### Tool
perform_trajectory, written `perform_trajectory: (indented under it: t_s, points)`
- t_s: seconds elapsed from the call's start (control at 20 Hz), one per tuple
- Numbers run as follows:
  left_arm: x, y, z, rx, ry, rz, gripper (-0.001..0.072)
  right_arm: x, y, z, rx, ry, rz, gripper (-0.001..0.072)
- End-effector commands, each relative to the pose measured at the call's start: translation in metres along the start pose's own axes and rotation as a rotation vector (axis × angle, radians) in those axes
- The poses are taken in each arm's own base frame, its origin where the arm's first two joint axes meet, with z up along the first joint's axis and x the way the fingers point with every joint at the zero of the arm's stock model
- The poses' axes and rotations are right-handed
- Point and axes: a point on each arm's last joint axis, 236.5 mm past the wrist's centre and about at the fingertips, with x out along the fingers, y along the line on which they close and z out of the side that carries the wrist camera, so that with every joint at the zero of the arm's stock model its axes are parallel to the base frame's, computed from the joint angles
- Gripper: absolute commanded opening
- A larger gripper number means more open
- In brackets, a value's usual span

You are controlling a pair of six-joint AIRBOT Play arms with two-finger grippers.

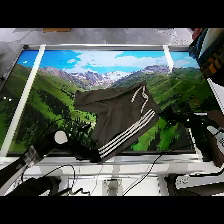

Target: Fold the clothes and pants, and hang the long-sleeved shirts on hangers.

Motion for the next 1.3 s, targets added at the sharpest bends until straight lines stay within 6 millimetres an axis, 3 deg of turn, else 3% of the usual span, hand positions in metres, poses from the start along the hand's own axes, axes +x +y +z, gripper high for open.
perform_trajectory:
  t_s: [0.0, 0.4, 0.45, 0.6, 0.7, 0.75, 0.85, 0.95, 1.05, 1.1, 1.25]
  points:
    - [0.012, 0.002, -0.007, -0.043, 0.034, 0.01, 0.0584, 0.0, 0.004, -0.003, 0.002, 0.015, 0.015, 0.0026]
    - [0.027, 0.013, 0.013, -0.104, -0.012, 0.019, 0.0563, -0.001, 0.007, -0.008, 0.002, 0.036, 0.028, 0.0026]
    - [0.028, 0.013, 0.014, -0.115, -0.01, 0.014, 0.0533, -0.001, 0.008, -0.009, 0.002, 0.04, 0.03, 0.0026]
    - [0.031, 0.012, 0.016, -0.131, -0.015, 0.005, 0.0325, -0.001, 0.01, -0.013, 0.002, 0.055, 0.04, 0.0026]
    - [0.03, 0.013, 0.022, -0.131, -0.04, 0.009, 0.0066, -0.001, 0.013, -0.018, 0.001, 0.077, 0.054, 0.0026]
    - [0.029, 0.014, 0.027, -0.126, -0.06, 0.011, 0.001, -0.002, 0.016, -0.02, -0.003, 0.086, 0.062, 0.0025]
    - [0.022, 0.01, 0.042, -0.054, -0.101, 0.008, 0.0009, -0.01, 0.028, -0.024, -0.027, 0.096, 0.088, 0.0025]
    - [-0.001, 0.001, 0.068, 0.006, -0.156, -0.015, 0.0009, -0.027, 0.051, -0.025, -0.118, 0.08, 0.126, 0.0024]
    - [-0.045, -0.007, 0.11, 0.015, -0.262, -0.044, 0.0009, -0.054, 0.082, -0.02, -0.208, 0.014, 0.155, 0.0024]
    - [-0.075, -0.009, 0.132, 0.04, -0.337, -0.051, 0.0009, -0.07, 0.099, -0.019, -0.257, -0.027, 0.17, 0.0024]
    - [-0.197, -0.015, 0.185, 0.108, -0.641, -0.027, 0.0009, -0.13, 0.159, -0.025, -0.432, -0.181, 0.224, 0.0024]
